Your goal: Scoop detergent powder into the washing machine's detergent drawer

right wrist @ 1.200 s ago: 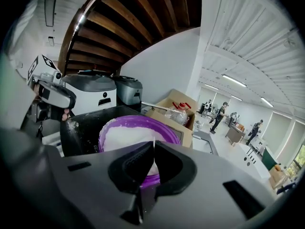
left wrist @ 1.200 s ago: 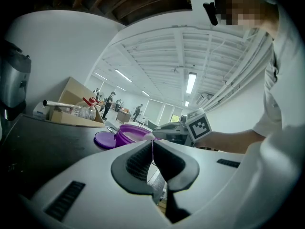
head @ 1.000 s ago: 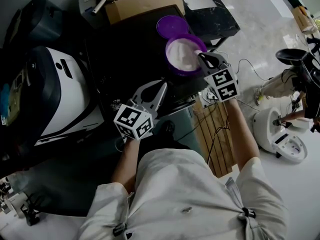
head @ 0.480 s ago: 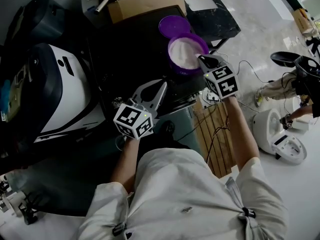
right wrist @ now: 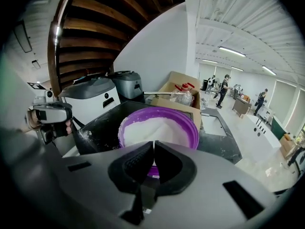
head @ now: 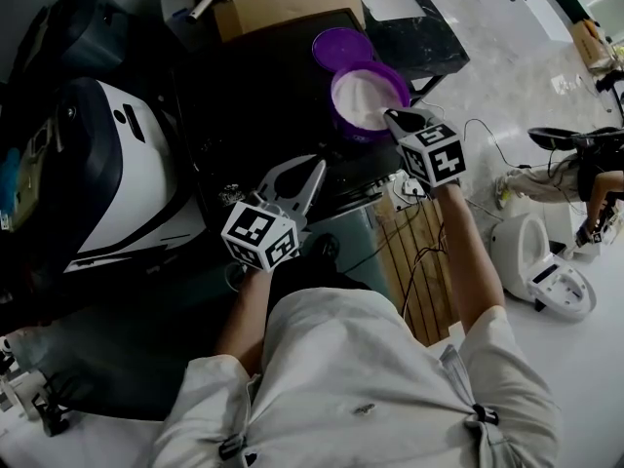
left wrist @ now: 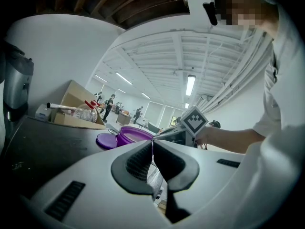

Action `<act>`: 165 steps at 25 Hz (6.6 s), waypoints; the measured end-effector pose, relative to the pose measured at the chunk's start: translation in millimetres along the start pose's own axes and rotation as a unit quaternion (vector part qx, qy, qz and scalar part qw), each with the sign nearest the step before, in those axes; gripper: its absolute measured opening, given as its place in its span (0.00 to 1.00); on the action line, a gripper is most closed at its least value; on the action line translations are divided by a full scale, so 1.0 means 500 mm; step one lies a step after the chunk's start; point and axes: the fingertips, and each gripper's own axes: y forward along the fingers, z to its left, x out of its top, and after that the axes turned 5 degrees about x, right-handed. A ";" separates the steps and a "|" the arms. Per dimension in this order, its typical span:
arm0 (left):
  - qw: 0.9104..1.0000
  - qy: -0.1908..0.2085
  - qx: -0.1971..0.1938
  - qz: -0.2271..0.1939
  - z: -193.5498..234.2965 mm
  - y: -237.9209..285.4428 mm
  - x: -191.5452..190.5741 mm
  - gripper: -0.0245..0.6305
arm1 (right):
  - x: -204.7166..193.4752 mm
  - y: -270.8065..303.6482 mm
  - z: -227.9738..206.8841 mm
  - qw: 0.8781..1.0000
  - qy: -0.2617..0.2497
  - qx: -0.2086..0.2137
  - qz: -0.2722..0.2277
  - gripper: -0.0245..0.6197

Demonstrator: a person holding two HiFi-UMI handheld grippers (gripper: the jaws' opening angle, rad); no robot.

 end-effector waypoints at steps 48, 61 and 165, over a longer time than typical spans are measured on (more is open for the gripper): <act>1.000 0.007 0.005 -0.010 0.005 -0.020 0.018 0.07 | 0.043 0.016 0.092 0.987 0.099 0.103 -0.077 0.06; 1.000 0.017 0.016 -0.010 -0.001 -0.022 0.022 0.07 | 0.046 0.003 0.048 0.948 0.252 0.126 -0.148 0.06; 0.997 -0.069 0.024 0.039 0.182 -0.490 -0.194 0.07 | -0.233 0.079 0.606 0.896 0.418 0.080 -0.127 0.06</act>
